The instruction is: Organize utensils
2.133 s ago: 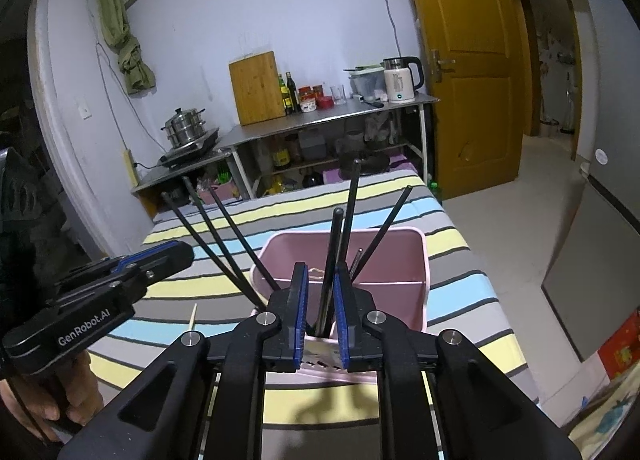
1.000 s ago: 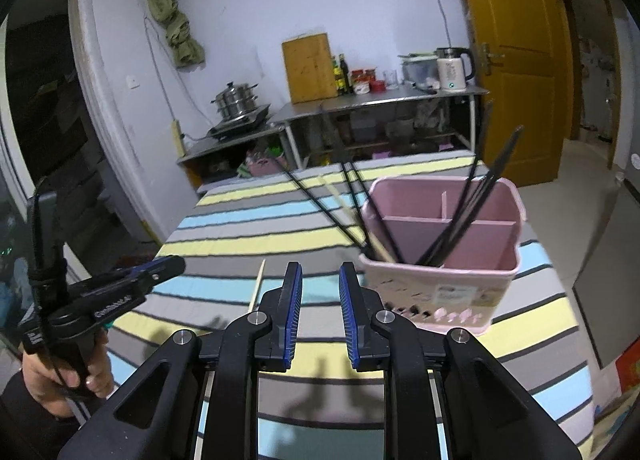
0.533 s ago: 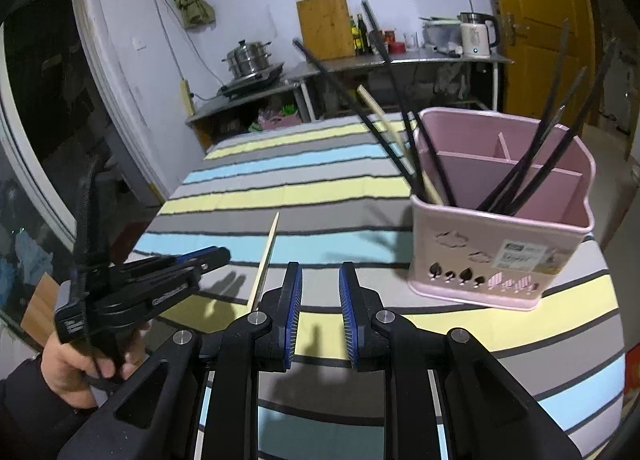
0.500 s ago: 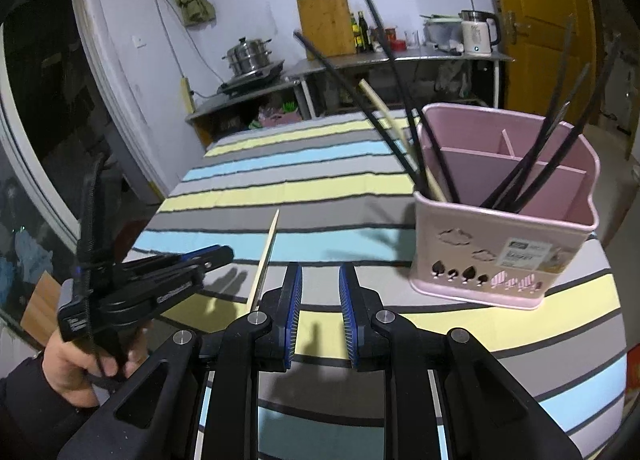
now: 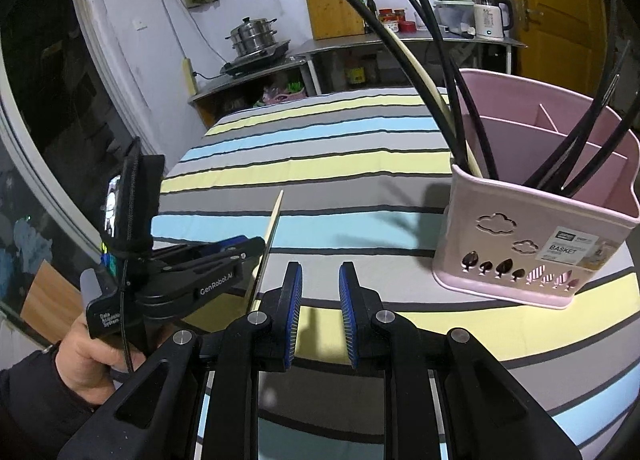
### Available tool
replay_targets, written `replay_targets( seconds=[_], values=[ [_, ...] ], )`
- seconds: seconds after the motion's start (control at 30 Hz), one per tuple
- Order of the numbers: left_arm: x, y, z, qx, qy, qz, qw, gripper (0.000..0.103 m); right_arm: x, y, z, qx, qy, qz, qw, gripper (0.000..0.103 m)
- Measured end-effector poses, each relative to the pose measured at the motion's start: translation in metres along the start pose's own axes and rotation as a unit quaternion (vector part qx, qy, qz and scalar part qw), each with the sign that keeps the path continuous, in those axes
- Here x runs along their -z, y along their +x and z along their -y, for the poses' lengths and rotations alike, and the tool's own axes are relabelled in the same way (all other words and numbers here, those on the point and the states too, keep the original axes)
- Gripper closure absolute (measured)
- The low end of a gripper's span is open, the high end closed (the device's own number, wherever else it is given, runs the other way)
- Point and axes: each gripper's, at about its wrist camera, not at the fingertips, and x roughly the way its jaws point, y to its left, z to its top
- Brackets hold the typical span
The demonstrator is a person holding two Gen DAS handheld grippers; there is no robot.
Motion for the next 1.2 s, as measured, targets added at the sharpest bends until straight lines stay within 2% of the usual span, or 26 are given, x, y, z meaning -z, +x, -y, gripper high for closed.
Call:
replay_targets(
  seconds=[0.27,0.3,0.33,0.37,0.47,0.6,0.7,1.0,1.13,1.2],
  values=[
    [0.003,-0.002,0.001,-0.018,0.018,0.019,0.9995,0.076,0.001,0.007,-0.001,-0.001,0.004,-0.006,1.0,0.084],
    [0.004,-0.002,-0.002,-0.034,0.017,0.02,0.9991,0.078,0.001,0.008,-0.001,-0.002,0.004,-0.007,1.0,0.083],
    [0.005,-0.002,-0.005,-0.048,0.021,0.021,0.9984,0.088,0.001,0.008,-0.002,-0.002,0.003,-0.007,1.0,0.083],
    [0.006,-0.003,-0.008,-0.05,0.023,0.019,0.9983,0.09,0.002,0.009,-0.003,-0.003,0.002,-0.008,1.0,0.083],
    [0.007,-0.008,-0.022,-0.037,0.007,0.013,0.9992,0.091,0.001,0.012,-0.003,-0.007,0.001,-0.009,1.0,0.084],
    [0.002,-0.011,-0.028,0.004,-0.02,0.011,0.9997,0.09,0.003,0.019,-0.006,-0.012,0.002,-0.015,1.0,0.083],
    [-0.01,-0.008,-0.019,0.013,-0.01,0.019,0.9997,0.087,0.004,0.022,-0.007,-0.013,-0.002,-0.017,1.0,0.083],
    [-0.054,0.041,-0.008,-0.005,-0.016,-0.002,0.9999,0.084,0.006,0.021,-0.001,-0.004,0.006,-0.02,1.0,0.083],
    [-0.058,0.045,-0.005,-0.026,0.015,0.001,0.9996,0.084,0.007,0.025,-0.001,-0.004,0.007,-0.024,1.0,0.083],
    [-0.053,0.04,-0.011,-0.022,0.018,0.001,0.9996,0.085,0.006,0.027,-0.002,-0.006,0.007,-0.025,1.0,0.083]
  ],
)
